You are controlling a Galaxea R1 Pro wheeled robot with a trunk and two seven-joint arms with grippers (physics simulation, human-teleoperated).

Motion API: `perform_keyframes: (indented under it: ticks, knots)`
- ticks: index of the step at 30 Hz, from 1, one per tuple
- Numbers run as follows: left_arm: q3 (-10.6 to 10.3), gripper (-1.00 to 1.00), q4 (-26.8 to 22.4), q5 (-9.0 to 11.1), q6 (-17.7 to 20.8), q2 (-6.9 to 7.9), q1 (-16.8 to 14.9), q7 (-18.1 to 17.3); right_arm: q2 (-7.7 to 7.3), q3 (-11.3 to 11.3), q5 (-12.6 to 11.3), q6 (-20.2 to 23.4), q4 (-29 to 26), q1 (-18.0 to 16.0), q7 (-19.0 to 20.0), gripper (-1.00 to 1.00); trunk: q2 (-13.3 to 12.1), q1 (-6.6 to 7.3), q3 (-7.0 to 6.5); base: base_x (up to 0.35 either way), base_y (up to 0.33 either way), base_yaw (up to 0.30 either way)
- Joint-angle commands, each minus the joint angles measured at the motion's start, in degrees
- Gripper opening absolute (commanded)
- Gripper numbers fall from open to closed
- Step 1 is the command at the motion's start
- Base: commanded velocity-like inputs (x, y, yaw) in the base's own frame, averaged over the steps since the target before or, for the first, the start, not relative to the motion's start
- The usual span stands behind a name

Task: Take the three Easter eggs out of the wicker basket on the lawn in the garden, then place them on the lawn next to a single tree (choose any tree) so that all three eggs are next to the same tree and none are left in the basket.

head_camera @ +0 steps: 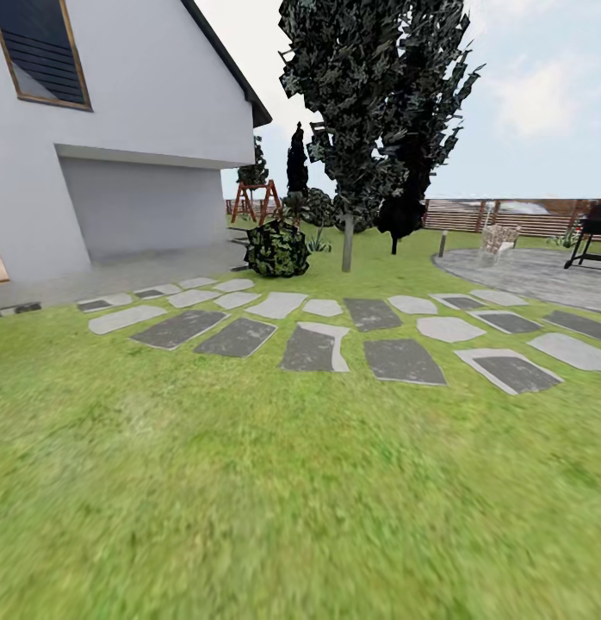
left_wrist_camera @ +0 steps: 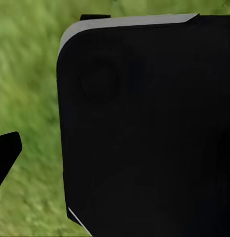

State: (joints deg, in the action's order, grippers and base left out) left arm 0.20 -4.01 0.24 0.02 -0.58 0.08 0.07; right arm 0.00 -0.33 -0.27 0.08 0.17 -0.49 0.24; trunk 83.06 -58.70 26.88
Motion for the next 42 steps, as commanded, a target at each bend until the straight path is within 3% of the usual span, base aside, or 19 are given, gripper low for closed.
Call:
perform_keyframes:
  ticks: [1, 11, 12, 17, 19, 23, 26, 30, 34, 42]
  knots:
    - [0.0, 1.0, -0.4, 0.0, 0.0, -0.02, 0.0, 0.0, -0.02, -0.1, 0.0, 0.0, 0.0, 0.0, 0.0, 1.0, 0.0, -0.03, 0.05, 0.3, 0.0, 0.0]
    - [0.1, 1.0, -3.6, 0.2, 0.1, 0.0, 0.0, 0.2, -0.4, -0.2, -0.1, -0.1, -1.9, -0.1, -0.1, 1.0, 0.0, -0.03, 0.05, 0.321, 0.0, 0.0]
    - [0.1, 1.0, -16.2, 0.2, 0.1, -0.02, 0.0, 0.3, -0.44, -0.2, -0.1, -0.1, -8.9, -0.1, -0.1, 1.0, 0.0, -0.03, 0.05, 0.325, 0.0, 0.0]
    - [0.1, 1.0, -26.0, 0.2, 0.1, -0.29, -0.1, 0.3, -0.73, -1.0, -0.2, 0.0, -14.3, -0.3, -0.4, 1.0, 0.0, -0.03, 0.05, 0.325, 0.0, 0.0]
    - [0.1, 1.0, -31.2, 0.1, 0.2, -1.33, -0.2, 0.4, -1.7, -2.5, -0.2, 0.0, -15.0, -0.4, -0.5, 1.0, 0.0, -0.03, 0.05, 0.325, 0.0, 0.0]
    - [0.1, 1.0, -36.7, -0.2, 0.5, -2.77, -2.0, 0.5, -3.25, -4.3, -0.3, 0.0, -18.2, -0.5, -0.5, 1.0, 0.0, -0.03, 0.05, 0.325, 0.0, 0.0]
    - [0.1, 1.0, -37.3, -0.3, 0.5, -3.08, -4.4, 0.4, -3.87, -5.9, -0.3, -0.1, -18.6, -0.5, -0.4, 1.0, 0.0, -0.03, 0.05, 0.325, 0.0, 0.0]
    - [0.0, 1.0, -35.8, -0.3, 0.1, -3.12, -6.0, 0.3, -4.29, -9.7, -0.3, -0.1, -18.7, -0.5, -0.2, 1.0, 0.0, -0.03, 0.05, 0.325, 0.0, 0.0]
    - [-0.1, 1.0, -31.8, -0.4, -0.8, -3.05, -6.2, 0.2, -4.29, -10.4, -0.2, -0.2, -18.6, -0.5, -0.2, 1.0, 0.0, -0.03, 0.05, 0.325, 0.0, 0.0]
    - [0.0, 1.0, -30.6, -0.2, -3.1, -2.97, -6.2, 0.3, -4.24, -10.5, -0.2, -0.7, -18.6, -0.5, -0.2, 1.0, 0.0, -0.03, 0.05, 0.324, 0.0, 0.0]
